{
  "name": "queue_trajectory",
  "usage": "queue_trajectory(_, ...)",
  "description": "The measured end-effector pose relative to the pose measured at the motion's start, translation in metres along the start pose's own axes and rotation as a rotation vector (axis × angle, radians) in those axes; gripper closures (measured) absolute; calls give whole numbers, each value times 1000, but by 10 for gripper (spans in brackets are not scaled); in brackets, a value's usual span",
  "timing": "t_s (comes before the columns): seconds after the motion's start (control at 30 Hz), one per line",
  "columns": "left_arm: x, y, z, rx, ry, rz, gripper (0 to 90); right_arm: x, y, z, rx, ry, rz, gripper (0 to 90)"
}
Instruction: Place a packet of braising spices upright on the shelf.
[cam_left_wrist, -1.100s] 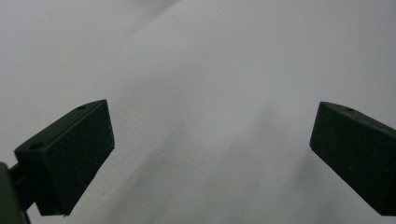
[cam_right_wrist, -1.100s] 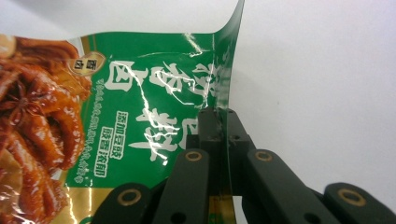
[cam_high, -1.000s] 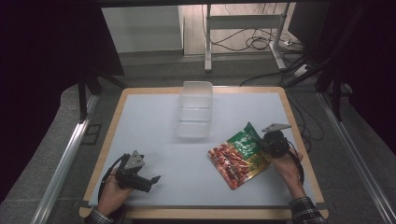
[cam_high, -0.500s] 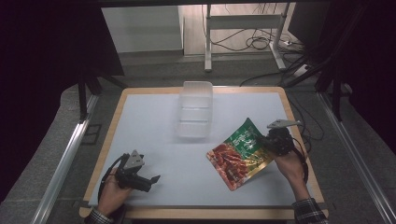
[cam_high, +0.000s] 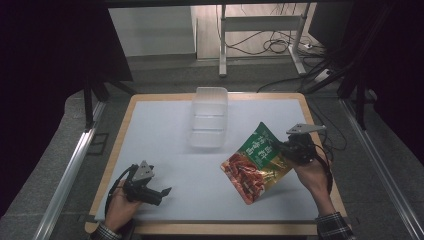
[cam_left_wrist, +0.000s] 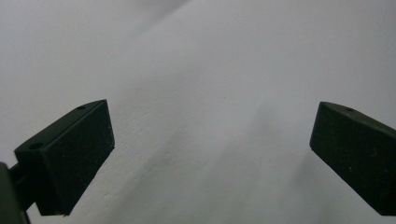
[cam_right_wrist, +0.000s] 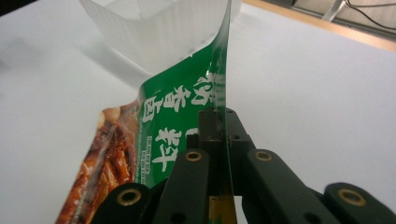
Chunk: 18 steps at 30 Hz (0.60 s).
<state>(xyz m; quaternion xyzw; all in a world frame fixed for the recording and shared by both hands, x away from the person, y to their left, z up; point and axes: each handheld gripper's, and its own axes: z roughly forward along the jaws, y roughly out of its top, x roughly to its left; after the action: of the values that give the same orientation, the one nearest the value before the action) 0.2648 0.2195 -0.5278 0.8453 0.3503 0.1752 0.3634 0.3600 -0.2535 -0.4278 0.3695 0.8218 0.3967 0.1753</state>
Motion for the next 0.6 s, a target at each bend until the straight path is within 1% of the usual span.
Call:
queue_trajectory(0.13, 0, 0, -1, -5, -5, -5, 0, 7, 11, -5, -2, 16, -15, 887)
queue_trajectory(0.17, 0, 0, -1, -5, -5, -5, 0, 7, 11, -5, -2, 16, -15, 887)
queue_trajectory(0.2, 1, 0, -1, -9, -9, -10, 0, 11, 17, -7, -6, 27, -25, 887)
queue_trajectory(0.27, 1, 0, -1, -15, -15, -15, 0, 15, 22, -9, -6, 36, -31, 887)
queue_trajectory(0.3, 1, 0, -1, -15, -15, -15, 0, 15, 22, -9, -6, 36, -31, 887)
queue_trajectory(0.33, 1, 0, -2, -22, -21, -22, 0, 18, 27, -10, -10, 51, -37, 887)
queue_trajectory(0.47, 2, 0, -3, -40, -35, -38, 0, 26, 37, -12, -15, 84, -55, 887)
queue_trajectory(0.6, 2, 0, -3, -46, -43, -44, 0, 33, 46, -13, -18, 118, -70, 887)
